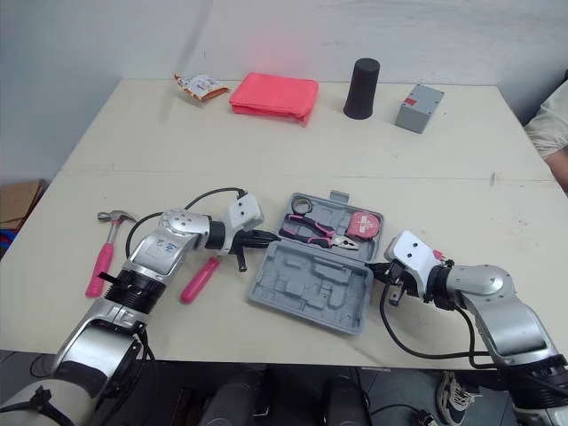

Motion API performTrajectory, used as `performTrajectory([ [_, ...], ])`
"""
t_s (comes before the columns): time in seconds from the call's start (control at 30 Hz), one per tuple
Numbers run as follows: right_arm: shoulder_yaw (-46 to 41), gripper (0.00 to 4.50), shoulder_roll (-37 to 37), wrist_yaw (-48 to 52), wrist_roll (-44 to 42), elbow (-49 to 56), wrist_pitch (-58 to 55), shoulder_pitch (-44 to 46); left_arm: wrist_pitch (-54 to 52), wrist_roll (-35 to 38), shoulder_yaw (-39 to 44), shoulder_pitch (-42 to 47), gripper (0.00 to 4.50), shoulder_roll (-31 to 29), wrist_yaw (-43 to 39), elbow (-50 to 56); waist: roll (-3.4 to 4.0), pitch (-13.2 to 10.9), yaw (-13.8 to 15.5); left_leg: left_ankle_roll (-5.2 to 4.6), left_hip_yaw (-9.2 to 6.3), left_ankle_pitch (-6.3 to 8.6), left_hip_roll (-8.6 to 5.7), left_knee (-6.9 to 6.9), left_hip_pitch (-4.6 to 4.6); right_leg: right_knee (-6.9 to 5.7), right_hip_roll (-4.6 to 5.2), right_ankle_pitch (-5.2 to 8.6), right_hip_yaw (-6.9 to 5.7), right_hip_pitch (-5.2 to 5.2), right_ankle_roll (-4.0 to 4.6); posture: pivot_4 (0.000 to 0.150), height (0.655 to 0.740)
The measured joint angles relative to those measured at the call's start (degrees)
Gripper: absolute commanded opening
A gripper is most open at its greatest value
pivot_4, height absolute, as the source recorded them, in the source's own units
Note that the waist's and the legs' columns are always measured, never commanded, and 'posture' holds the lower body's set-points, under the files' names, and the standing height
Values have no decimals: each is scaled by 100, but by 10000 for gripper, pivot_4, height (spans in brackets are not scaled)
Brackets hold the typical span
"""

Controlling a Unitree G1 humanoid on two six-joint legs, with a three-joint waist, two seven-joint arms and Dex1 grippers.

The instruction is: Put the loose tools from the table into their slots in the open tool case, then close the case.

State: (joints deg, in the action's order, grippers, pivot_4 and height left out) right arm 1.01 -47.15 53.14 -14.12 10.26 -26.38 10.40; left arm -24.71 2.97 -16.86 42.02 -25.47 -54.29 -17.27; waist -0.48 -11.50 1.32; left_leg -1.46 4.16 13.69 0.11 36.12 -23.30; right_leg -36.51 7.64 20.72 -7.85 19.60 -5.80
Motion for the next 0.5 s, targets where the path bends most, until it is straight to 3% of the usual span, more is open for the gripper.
performTrajectory([
  [0.5,160,0,13,363,276,-598,389,466,-1080,-595,-231,-1056,704,-335,538,2355,0,1,1,-1,1,1,2,0,7,2,2,0,7,-6,0,1500,7361],
])
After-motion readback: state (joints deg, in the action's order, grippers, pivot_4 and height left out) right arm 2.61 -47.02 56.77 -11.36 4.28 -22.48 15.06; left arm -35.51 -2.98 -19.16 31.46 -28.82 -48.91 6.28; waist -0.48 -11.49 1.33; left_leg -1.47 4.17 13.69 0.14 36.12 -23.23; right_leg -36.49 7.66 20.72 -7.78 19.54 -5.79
